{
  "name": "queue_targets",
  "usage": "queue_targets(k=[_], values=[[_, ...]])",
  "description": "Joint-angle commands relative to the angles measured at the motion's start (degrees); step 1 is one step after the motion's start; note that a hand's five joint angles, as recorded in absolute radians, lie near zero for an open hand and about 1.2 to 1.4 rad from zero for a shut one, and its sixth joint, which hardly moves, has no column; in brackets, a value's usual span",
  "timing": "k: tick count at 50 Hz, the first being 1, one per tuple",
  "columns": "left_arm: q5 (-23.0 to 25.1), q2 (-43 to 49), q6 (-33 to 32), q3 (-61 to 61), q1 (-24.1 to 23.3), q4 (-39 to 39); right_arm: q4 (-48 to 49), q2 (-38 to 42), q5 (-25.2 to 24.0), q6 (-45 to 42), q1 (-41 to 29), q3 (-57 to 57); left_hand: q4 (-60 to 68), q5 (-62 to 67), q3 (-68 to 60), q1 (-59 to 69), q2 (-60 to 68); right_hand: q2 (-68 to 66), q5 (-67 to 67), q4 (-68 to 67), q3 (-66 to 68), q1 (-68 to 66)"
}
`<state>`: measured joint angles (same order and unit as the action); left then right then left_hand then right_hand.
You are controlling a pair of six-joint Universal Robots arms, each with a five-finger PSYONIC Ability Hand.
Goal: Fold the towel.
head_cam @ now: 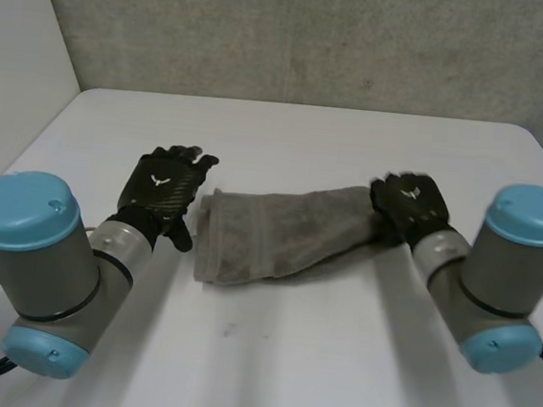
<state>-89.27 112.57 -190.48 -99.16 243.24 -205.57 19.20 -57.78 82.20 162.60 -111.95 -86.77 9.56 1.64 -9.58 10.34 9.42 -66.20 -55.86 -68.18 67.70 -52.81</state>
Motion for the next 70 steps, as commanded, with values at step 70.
queue_targets(k=[70], values=[[-7.67, -9.56, 9.42, 19.89, -5.24, 20.12, -13.32, -9.70, 14.47, 6.16, -7.15, 22.17, 0.44, -1.64, -0.42, -0.34, 0.58, 56.20, 55.86, 58.18, -57.70, 42.81]])
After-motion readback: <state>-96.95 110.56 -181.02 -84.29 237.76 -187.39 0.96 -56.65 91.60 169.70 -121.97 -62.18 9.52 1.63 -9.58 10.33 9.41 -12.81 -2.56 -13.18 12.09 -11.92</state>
